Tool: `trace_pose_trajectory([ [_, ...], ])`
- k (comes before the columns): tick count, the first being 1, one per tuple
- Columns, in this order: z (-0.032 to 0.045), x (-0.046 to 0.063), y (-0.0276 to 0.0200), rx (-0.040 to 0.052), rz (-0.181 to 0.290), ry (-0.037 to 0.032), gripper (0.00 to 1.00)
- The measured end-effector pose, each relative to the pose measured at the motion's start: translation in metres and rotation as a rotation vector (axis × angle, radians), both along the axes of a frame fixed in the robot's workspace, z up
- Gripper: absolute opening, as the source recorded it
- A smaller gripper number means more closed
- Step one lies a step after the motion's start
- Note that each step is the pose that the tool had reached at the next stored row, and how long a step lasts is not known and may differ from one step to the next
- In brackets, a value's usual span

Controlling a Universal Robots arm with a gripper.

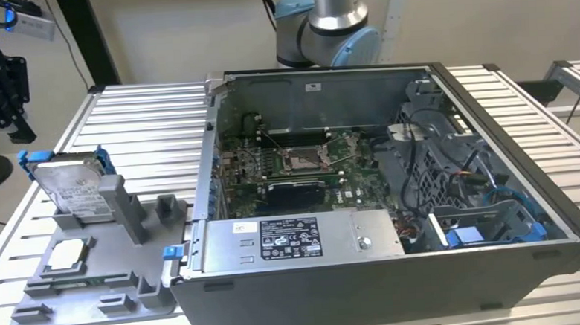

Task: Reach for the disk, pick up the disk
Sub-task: 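Pick up the disk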

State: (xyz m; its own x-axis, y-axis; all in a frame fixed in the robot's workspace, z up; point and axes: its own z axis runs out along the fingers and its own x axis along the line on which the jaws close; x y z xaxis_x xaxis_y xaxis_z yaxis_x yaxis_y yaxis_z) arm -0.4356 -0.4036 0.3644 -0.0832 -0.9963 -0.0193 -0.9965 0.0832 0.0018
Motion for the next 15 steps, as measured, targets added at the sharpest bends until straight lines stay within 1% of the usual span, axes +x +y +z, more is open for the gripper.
trace_pose_trajectory([
  [1,0.0,0.0,0.0,0.0,0.0,0.0,0.0],
  [2,0.0,0.0,0.0,0.0001,0.0,0.0,1.0],
  [15,0.0,0.0,0.0,0.0007,0.0,0.0,1.0],
])
